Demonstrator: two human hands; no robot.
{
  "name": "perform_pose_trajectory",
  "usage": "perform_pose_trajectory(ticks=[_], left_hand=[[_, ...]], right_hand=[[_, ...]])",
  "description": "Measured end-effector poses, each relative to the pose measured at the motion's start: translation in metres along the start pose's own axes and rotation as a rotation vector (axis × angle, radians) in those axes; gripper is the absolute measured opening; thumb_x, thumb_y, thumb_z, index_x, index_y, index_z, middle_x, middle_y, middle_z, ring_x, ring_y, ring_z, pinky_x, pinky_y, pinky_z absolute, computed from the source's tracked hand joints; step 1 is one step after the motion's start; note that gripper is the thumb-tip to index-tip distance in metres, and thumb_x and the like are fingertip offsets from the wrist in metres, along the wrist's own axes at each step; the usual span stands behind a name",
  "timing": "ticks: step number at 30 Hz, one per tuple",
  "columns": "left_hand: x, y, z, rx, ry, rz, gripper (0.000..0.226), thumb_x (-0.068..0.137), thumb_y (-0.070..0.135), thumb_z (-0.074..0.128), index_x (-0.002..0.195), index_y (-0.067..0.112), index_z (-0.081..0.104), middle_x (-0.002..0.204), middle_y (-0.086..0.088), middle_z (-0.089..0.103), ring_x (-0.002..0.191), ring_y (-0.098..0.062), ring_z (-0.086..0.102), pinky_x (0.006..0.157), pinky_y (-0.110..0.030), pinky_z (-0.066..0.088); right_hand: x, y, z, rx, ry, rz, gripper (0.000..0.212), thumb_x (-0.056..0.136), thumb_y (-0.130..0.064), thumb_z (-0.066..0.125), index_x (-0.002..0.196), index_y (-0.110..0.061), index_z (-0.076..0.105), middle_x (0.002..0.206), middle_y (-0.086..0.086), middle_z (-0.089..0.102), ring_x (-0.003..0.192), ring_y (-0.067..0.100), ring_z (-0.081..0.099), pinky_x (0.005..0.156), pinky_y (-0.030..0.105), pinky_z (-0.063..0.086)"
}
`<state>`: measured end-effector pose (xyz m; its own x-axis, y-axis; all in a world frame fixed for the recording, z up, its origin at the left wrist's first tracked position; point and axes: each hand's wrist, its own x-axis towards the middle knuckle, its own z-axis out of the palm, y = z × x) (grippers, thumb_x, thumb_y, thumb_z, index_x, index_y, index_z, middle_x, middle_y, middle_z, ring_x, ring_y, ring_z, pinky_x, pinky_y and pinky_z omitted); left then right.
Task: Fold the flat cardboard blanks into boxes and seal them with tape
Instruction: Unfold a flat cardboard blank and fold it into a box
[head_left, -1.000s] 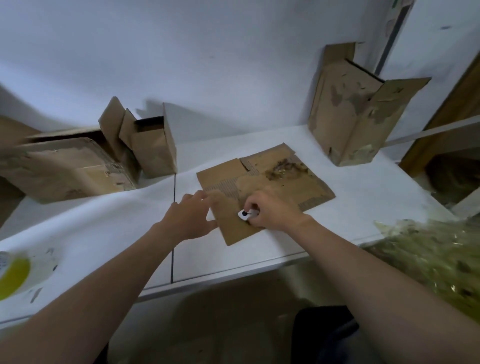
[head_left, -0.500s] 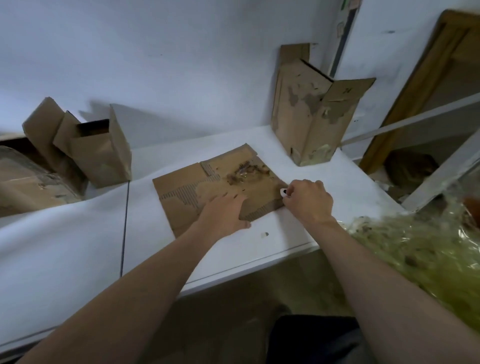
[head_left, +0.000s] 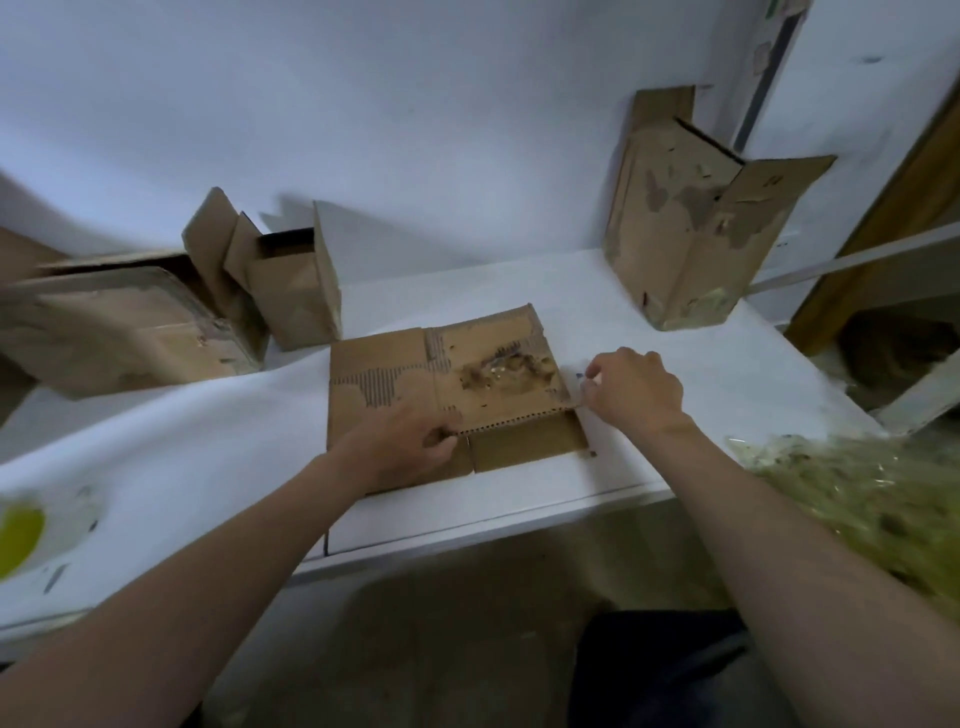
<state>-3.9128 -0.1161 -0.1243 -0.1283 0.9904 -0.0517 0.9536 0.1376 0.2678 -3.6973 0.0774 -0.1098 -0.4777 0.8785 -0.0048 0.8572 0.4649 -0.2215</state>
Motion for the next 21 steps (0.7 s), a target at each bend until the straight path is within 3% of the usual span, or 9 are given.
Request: perform_pose_trajectory(ticks=[3,6,8,11,14,17,19,21], left_hand=[[0.004,0.0,0.006,0.007,0.152,-0.061,0.031,0.101,0.035,0.039,0.085,0.018,0.059,0.082,0.007,0.049,0.065,-0.009,0.049,0.061,-0.024,0.041],[0.009,0.0,-0.007,-0.021,0.212,-0.093,0.033,0.106,0.036,0.038,0.096,0.018,0.064,0.094,0.003,0.06,0.081,-0.014,0.056,0.071,-0.027,0.041],[0.005,0.002,-0.027,-0.03,0.279,-0.105,0.034,0.108,0.036,0.037,0.1,0.02,0.066,0.095,0.004,0.064,0.085,-0.015,0.058,0.073,-0.029,0.041],[-0.009,-0.001,-0.068,0.01,0.448,-0.122,0.033,0.108,0.034,0.038,0.104,0.02,0.068,0.084,0.006,0.061,0.076,-0.016,0.059,0.067,-0.031,0.041],[-0.023,-0.01,-0.109,0.044,0.572,-0.143,0.035,0.108,0.038,0.037,0.119,0.023,0.066,0.089,0.003,0.068,0.076,-0.02,0.063,0.069,-0.038,0.053],[-0.044,-0.02,-0.138,0.024,0.622,-0.193,0.03,0.106,0.039,0.036,0.114,0.028,0.063,0.09,0.005,0.067,0.081,-0.022,0.062,0.073,-0.043,0.053],[-0.059,-0.028,-0.15,0.002,0.621,-0.213,0.028,0.104,0.039,0.036,0.107,0.029,0.061,0.085,0.008,0.063,0.08,-0.022,0.062,0.072,-0.042,0.052],[-0.074,-0.036,-0.155,-0.047,0.618,-0.232,0.024,0.105,0.035,0.04,0.101,0.026,0.062,0.077,0.01,0.059,0.077,-0.022,0.06,0.067,-0.036,0.045]], right_hand=[[-0.011,-0.005,-0.02,0.139,-0.013,0.016,0.033,0.095,-0.034,0.057,0.127,-0.031,0.064,0.129,0.0,0.062,0.121,0.029,0.053,0.091,0.041,0.049],[-0.022,-0.012,-0.027,0.182,-0.116,0.041,0.055,0.093,-0.042,0.057,0.144,-0.03,0.044,0.139,0.003,0.057,0.121,0.031,0.056,0.097,0.045,0.051],[-0.028,-0.017,-0.031,0.223,-0.187,0.088,0.074,0.089,-0.053,0.059,0.151,-0.028,0.027,0.135,0.002,0.058,0.113,0.032,0.06,0.096,0.048,0.052],[-0.033,-0.032,-0.04,0.353,-0.226,0.122,0.091,0.087,-0.054,0.069,0.154,-0.03,0.013,0.127,0.001,0.055,0.104,0.03,0.063,0.092,0.051,0.055],[-0.038,-0.057,-0.048,0.577,-0.106,0.088,0.075,0.089,-0.038,0.073,0.148,-0.031,0.027,0.11,-0.003,0.065,0.089,0.023,0.07,0.084,0.049,0.06],[-0.049,-0.087,-0.052,0.681,0.136,-0.055,0.022,0.092,-0.027,0.065,0.112,-0.036,0.062,0.094,-0.019,0.071,0.079,0.012,0.071,0.079,0.043,0.061],[-0.058,-0.107,-0.052,0.648,0.188,-0.14,0.012,0.093,-0.027,0.063,0.099,-0.037,0.067,0.1,-0.021,0.07,0.083,0.008,0.069,0.076,0.035,0.059],[-0.063,-0.123,-0.049,0.666,0.129,-0.187,0.013,0.093,-0.029,0.064,0.103,-0.037,0.067,0.106,-0.023,0.066,0.079,0.009,0.067,0.073,0.034,0.059]])
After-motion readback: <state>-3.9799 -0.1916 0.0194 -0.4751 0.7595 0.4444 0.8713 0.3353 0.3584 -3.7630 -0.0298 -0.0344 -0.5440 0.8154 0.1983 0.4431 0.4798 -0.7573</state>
